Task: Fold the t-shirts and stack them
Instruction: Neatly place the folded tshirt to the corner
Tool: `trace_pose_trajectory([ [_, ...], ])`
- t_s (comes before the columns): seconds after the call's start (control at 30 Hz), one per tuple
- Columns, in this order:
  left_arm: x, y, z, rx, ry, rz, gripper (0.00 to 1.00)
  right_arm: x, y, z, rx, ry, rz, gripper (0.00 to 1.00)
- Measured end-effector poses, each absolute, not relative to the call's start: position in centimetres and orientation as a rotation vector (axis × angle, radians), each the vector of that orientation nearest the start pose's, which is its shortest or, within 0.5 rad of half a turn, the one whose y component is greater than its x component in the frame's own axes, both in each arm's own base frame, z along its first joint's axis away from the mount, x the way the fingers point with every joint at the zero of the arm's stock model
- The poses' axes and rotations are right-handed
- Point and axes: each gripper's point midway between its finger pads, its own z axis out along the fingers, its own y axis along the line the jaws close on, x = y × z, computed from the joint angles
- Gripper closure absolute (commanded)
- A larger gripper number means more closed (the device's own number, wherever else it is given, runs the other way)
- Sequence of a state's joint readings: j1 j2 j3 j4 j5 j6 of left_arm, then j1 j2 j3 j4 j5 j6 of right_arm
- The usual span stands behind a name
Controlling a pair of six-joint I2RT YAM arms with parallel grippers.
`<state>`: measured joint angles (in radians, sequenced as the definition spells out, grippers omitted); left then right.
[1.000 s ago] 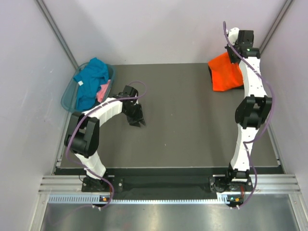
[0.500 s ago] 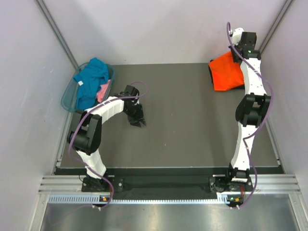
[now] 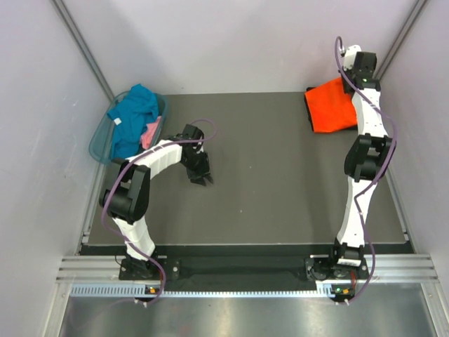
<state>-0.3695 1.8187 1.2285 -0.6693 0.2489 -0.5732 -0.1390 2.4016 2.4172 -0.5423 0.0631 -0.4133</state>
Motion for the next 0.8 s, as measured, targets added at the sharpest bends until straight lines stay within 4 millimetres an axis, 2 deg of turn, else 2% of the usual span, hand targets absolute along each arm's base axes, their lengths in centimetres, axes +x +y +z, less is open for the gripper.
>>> trace_pose_trajectory([
  [0.2,31.0,-18.9,4.4,-0.247,2.938,-0.514,0.6,65.3,-13.6,18.9,-0.193,2.086,-0.427,1.0],
  [0.33,31.0,-18.7,4.8,-0.247,2.943,-0.487,0.6,65.9,-14.4,17.5,-0.173,2.084,-0.433,1.0],
  [0.47,31.0,-18.7,5.2,-0.241,2.943,-0.465,0.6,66.5,-15.0,15.2,-0.159,2.096,-0.441,1.0],
  [0.6,30.7,-18.6,5.6,-0.239,2.952,-0.433,0.6,66.9,-15.5,12.8,-0.146,2.114,-0.456,0.71],
  [0.67,30.6,-18.5,5.9,-0.236,2.955,-0.415,0.6,67.1,-15.7,11.8,-0.149,2.119,-0.465,0.64],
  [0.7,30.7,-18.5,6.1,-0.233,2.956,-0.406,0.6,67.2,-15.9,11.4,-0.149,2.123,-0.471,0.44],
  [0.77,30.6,-18.7,6.6,-0.221,2.955,-0.389,0.6,67.3,-16.3,11.0,-0.134,2.122,-0.485,0.29],
  [0.8,30.6,-18.8,6.9,-0.215,2.954,-0.384,0.6,67.3,-16.5,10.9,-0.125,2.121,-0.494,0.19],
])
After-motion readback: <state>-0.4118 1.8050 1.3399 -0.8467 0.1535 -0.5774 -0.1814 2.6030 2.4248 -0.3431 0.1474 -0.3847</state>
